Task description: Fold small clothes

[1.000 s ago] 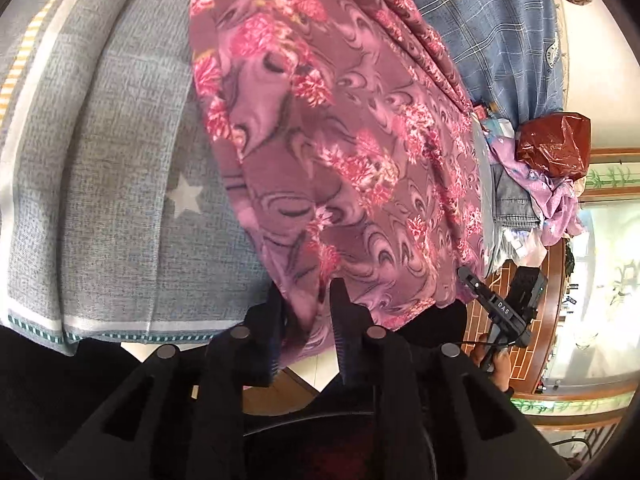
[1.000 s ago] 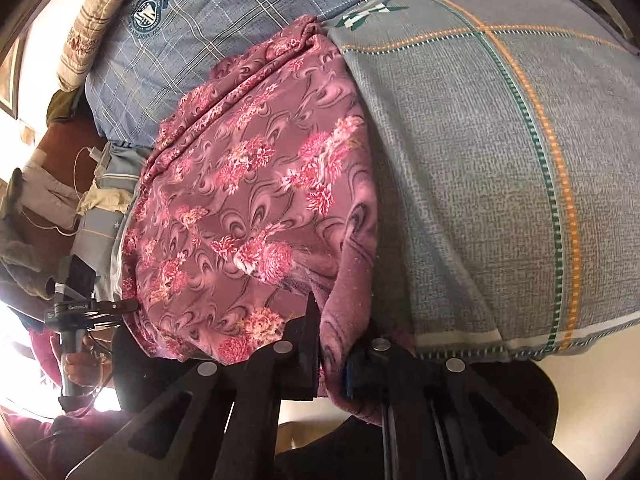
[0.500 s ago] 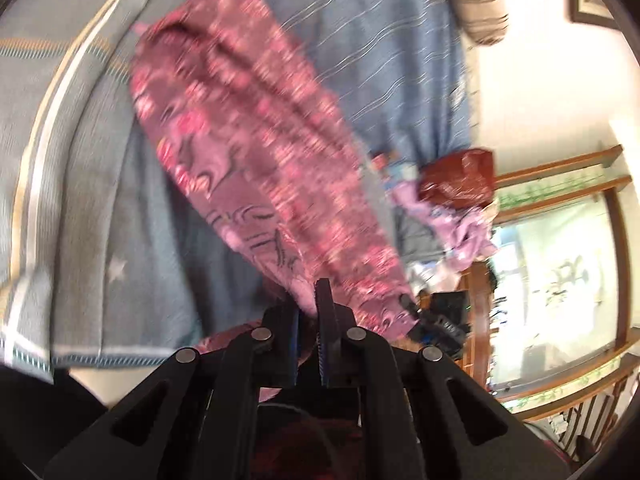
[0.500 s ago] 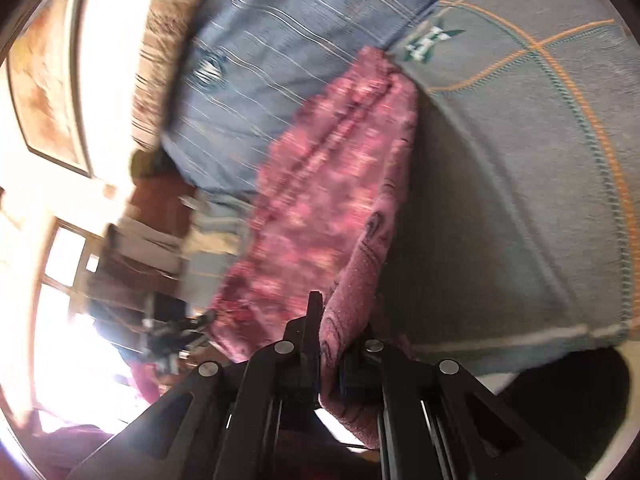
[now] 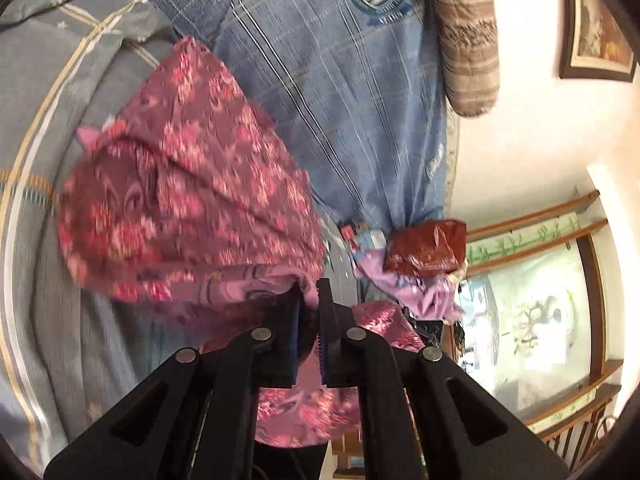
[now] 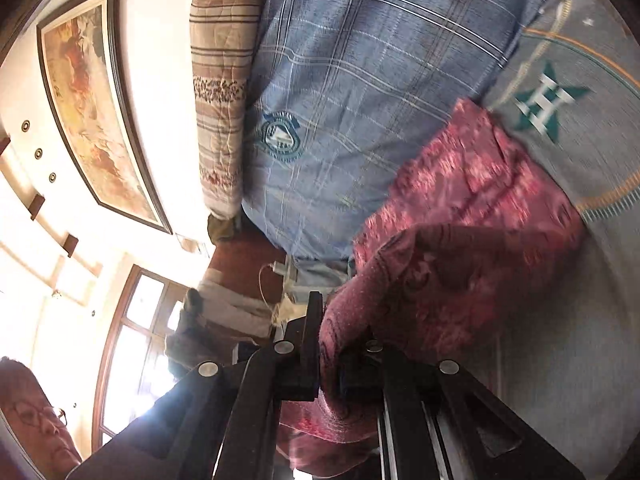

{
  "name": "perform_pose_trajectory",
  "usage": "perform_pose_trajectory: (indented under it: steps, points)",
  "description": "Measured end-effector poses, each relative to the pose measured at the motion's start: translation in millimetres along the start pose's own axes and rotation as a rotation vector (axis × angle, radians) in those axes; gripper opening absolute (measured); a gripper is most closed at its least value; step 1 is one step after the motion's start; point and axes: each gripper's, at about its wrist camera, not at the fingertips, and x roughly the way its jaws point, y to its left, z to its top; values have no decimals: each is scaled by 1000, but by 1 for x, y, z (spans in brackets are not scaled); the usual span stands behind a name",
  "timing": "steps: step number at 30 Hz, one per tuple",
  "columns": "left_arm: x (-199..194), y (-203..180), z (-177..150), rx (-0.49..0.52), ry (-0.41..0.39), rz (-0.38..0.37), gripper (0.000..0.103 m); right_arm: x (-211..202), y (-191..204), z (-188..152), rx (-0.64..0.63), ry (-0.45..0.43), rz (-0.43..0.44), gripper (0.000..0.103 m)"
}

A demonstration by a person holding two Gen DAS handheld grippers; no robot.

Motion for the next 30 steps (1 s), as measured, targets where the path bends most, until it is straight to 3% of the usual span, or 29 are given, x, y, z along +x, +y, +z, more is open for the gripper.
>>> perform_pose_trajectory:
  steps: [5, 8, 11, 15, 18, 21, 23, 24, 26, 28, 30]
  points:
    - [23, 11, 55, -22, -51, 25, 5, 37, -22, 51, 72, -57, 23, 6]
    - [35, 17, 81, -9, -95, 92, 5, 57, -48, 80, 152, -100, 3, 7]
    - [44, 34, 104, -41, -132, 175, 5, 81, -75, 106, 183, -118, -86, 9]
    - [60, 75, 124, -166, -129, 236, 5, 106, -108, 122, 213, -121, -200, 9]
    - [71, 100, 130, -247, -94, 241, 6, 118, -126, 127, 227, -125, -287, 6]
    - [69, 114, 134, -325, -57, 169, 7, 125, -122, 130, 216, -110, -327, 11]
    - [57, 109, 138, -326, -61, 93, 16, 123, -109, 133, 198, -109, -339, 18]
    - [48, 101, 142, -293, -70, 96, 22, 118, -99, 133, 176, -124, -331, 25]
    - [26, 75, 147, -178, -130, 207, 62, 105, -77, 133, 132, -170, -314, 34]
    - [10, 51, 148, -61, -158, 325, 76, 90, -55, 128, 85, -214, -298, 40]
    - [4, 29, 145, 85, -119, 397, 77, 80, -41, 121, 56, -224, -290, 46]
